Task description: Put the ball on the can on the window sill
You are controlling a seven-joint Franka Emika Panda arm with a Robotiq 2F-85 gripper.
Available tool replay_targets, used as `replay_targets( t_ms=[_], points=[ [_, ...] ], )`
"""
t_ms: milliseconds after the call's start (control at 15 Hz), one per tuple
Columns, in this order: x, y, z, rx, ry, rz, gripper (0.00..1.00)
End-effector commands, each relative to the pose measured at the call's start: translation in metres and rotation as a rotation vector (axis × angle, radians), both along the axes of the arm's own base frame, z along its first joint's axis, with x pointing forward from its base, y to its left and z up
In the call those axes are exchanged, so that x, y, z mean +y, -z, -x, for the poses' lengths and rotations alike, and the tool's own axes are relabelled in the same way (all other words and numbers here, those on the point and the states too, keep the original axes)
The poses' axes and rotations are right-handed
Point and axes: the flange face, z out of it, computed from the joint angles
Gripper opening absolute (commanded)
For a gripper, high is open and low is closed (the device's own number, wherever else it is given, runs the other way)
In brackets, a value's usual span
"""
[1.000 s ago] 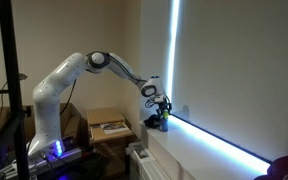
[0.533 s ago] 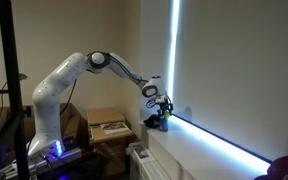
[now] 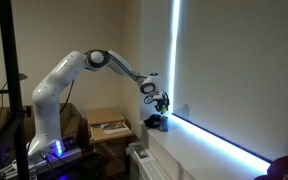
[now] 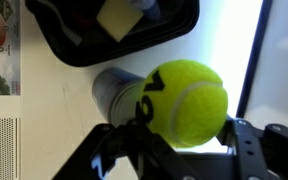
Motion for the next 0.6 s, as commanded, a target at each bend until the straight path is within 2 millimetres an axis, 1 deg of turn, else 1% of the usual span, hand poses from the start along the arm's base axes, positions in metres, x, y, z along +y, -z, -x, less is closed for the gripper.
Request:
replay_targets(
  t_ms=[0, 200, 533],
  points=[
    [0.0175, -0.0173, 0.0002, 0.016, -0.037, 0.022, 0.38],
    [0.0138, -0.0214, 0.0035, 0.062, -0.035, 0.051, 0.38],
    [0.0148, -0.0137, 0.0063, 0.116, -0.053, 0.044, 0.38]
  ],
)
